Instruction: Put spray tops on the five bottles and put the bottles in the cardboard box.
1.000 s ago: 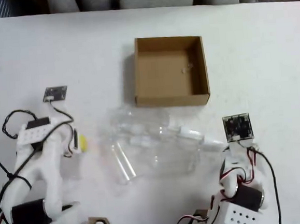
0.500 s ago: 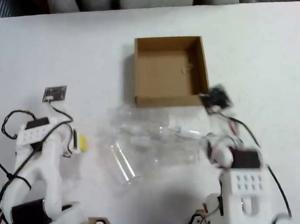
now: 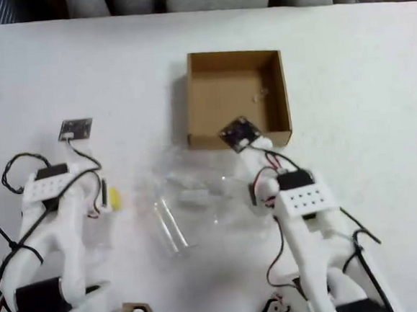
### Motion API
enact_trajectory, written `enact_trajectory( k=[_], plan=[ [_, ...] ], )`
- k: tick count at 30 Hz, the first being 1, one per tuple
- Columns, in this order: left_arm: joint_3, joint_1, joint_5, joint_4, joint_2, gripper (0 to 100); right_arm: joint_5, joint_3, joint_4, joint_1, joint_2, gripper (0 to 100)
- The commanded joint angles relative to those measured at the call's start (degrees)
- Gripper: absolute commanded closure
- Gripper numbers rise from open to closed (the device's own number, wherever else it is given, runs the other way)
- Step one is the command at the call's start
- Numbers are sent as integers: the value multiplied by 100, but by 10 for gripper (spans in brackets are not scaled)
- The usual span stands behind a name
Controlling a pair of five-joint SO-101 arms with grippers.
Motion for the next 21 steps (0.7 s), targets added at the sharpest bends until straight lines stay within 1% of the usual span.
enact_trajectory(
  k=[1,6,9,13,16,18,21],
  plan=[
    [-290,-22,-79,-123,57,980,281,-264,-541,-31,400,853],
    [-290,-22,-79,-123,57,980,475,-290,-980,-22,1033,857],
    [-290,-22,-79,-123,57,980,580,-299,-1086,127,1279,867],
    [-290,-13,-79,-123,57,980,545,-492,-1007,330,1323,990],
    [-290,-13,-79,-123,66,980,545,-800,-593,558,1323,963],
    [-290,-13,-79,-123,66,980,545,-1160,-110,760,1323,981],
    [-290,-13,-79,-123,66,980,580,-1820,734,1174,1323,981]
  ],
)
